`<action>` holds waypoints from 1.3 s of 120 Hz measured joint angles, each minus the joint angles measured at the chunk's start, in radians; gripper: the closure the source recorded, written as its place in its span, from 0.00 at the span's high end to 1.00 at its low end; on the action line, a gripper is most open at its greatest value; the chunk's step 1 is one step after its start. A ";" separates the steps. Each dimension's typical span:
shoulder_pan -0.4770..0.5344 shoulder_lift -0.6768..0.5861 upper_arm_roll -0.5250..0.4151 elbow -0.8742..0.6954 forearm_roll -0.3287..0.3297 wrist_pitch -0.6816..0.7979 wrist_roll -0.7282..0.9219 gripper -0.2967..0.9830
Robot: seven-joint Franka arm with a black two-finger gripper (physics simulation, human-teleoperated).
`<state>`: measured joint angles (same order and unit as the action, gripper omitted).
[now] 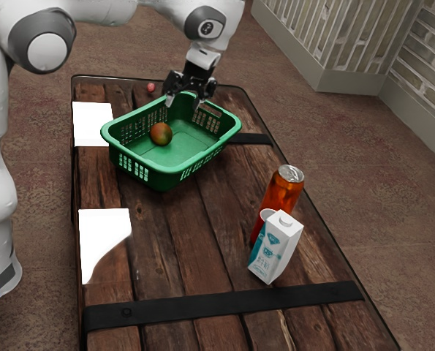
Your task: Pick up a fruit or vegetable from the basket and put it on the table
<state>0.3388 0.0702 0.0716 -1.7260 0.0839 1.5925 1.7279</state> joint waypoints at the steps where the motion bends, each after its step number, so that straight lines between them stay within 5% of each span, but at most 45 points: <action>1: -0.003 -0.002 0.000 -0.004 0.000 0.002 0.000 0.77; 21: -0.116 -0.179 0.044 -0.139 0.005 0.023 0.001 0.77; 31: -0.056 -0.219 0.071 -0.211 0.011 0.044 0.004 0.77; 156: -0.067 -0.093 0.081 -0.306 0.020 0.201 0.017 0.77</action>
<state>0.2720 -0.0229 0.1523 -2.0318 0.1043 1.7933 1.7452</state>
